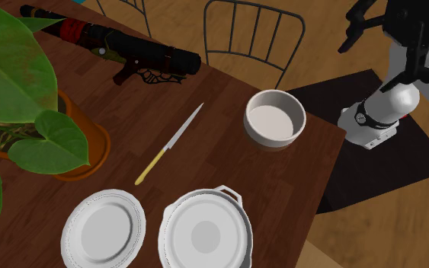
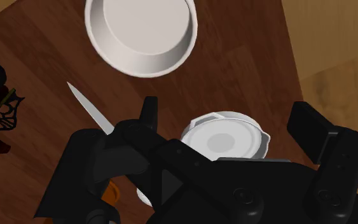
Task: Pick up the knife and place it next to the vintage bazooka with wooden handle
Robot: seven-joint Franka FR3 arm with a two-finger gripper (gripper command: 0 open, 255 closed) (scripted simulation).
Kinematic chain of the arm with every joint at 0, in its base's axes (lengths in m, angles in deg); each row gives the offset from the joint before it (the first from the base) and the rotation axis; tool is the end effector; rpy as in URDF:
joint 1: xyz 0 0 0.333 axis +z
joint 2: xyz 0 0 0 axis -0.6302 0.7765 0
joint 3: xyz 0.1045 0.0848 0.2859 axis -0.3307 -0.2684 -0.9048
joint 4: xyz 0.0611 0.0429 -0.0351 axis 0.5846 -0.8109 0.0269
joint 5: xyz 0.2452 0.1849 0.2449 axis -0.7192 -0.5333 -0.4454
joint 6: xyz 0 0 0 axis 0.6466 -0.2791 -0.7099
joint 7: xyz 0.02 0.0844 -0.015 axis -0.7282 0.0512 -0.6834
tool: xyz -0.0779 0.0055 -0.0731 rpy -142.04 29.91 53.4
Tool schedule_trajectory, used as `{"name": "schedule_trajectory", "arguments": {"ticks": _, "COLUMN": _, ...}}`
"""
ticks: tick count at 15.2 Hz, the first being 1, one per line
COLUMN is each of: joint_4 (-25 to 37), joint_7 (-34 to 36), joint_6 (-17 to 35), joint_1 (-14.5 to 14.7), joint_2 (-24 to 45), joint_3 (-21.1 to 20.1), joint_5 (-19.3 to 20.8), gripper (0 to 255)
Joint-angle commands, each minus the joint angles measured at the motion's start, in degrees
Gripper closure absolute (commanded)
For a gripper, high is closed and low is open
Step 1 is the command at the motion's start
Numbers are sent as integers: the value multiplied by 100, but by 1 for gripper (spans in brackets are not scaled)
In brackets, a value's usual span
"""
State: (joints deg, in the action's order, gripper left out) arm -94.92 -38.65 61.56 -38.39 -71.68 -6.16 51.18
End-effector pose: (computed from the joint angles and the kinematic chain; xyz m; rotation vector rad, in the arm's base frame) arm 0.3135 0.0276 0.6265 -3.1014 -0.3129 -0.3150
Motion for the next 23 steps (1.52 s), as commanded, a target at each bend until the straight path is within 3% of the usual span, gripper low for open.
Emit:
{"name": "schedule_trajectory", "arguments": {"ticks": 1, "joint_4": 0, "joint_7": 0, "joint_6": 0, "joint_1": 0, "joint_2": 0, "joint_3": 0, "joint_5": 0, "gripper": 0}}
{"name": "schedule_trajectory", "arguments": {"ticks": 12, "joint_4": 430, "joint_7": -1467, "joint_6": 1323, "joint_1": 77, "joint_2": 2100, "joint_3": 691, "joint_5": 255, "gripper": 0}}
{"name": "schedule_trajectory", "arguments": {"ticks": 23, "joint_4": 1835, "joint_7": -2876, "joint_6": 2036, "joint_1": 120, "joint_2": 4574, "joint_3": 1085, "joint_5": 64, "gripper": 0}}
